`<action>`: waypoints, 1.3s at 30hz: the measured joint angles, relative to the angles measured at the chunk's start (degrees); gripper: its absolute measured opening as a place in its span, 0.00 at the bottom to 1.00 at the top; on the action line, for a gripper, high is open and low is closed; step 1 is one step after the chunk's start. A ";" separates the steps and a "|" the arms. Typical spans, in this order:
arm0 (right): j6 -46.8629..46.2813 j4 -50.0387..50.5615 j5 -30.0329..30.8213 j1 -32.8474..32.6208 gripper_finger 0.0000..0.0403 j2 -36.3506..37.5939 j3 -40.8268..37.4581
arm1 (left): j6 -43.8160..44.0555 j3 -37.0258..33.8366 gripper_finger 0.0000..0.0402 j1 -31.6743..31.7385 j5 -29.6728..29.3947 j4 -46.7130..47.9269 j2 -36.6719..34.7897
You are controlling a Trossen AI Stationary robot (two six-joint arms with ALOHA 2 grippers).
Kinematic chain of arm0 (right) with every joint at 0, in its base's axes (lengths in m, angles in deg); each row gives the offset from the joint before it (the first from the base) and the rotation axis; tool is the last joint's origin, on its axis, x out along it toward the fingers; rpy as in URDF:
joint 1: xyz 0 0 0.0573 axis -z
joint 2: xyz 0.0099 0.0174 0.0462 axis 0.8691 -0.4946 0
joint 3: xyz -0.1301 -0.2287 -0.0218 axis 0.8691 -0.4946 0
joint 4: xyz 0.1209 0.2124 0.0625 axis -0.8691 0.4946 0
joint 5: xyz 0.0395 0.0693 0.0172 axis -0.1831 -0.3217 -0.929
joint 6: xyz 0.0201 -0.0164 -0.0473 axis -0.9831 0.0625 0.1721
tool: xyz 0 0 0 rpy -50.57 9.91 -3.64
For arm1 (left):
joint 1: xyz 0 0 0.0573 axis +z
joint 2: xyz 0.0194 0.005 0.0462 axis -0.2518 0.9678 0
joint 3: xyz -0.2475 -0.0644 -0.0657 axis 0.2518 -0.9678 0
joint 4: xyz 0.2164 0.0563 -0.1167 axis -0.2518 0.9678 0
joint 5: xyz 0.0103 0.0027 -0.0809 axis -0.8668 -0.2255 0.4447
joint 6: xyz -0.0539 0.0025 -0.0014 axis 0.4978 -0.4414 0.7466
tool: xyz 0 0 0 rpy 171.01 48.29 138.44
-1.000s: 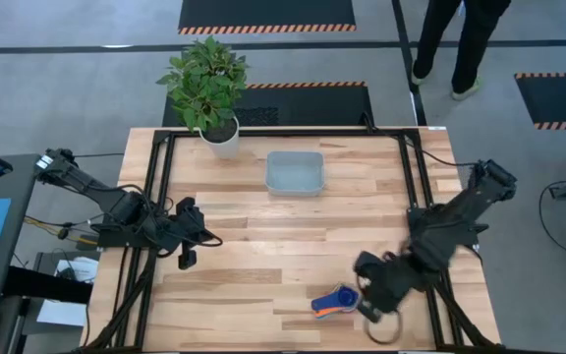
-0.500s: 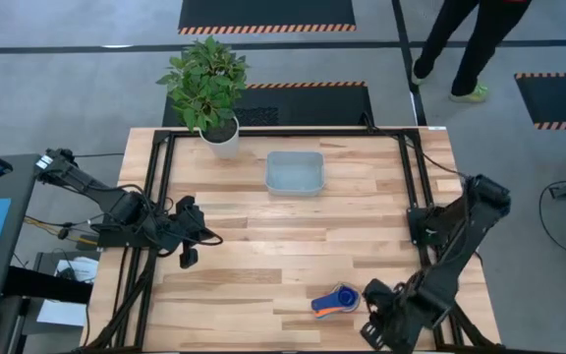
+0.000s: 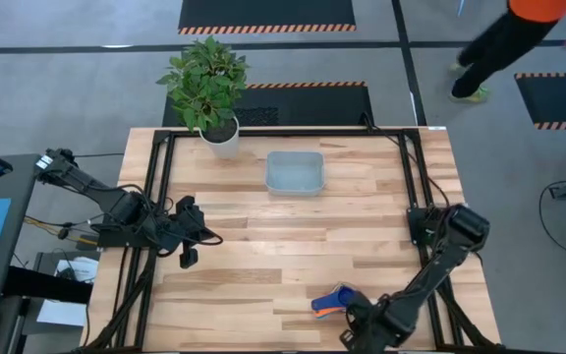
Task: Nest measuring cups in basket
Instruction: Put the nested measuring cups into the gray bin
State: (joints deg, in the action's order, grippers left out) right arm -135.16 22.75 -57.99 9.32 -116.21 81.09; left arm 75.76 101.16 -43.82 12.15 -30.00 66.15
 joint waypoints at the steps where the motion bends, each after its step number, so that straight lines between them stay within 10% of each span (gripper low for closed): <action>1: 0.82 0.08 -0.20 0.59 0.23 -0.64 0.00 | 0.00 0.00 0.00 0.00 0.00 -0.02 0.00; 25: 27.30 5.38 -2.18 28.35 0.21 -1.68 -0.07 | 3.60 0.00 0.00 0.01 0.09 -0.02 0.00; 39: 24.68 -0.56 -2.54 22.38 0.17 12.79 0.02 | 1.95 0.00 0.00 0.01 -0.38 0.41 0.02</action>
State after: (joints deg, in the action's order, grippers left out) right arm -110.48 22.20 -60.53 31.71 -103.42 81.11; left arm 77.70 101.16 -43.80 11.78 -29.59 66.17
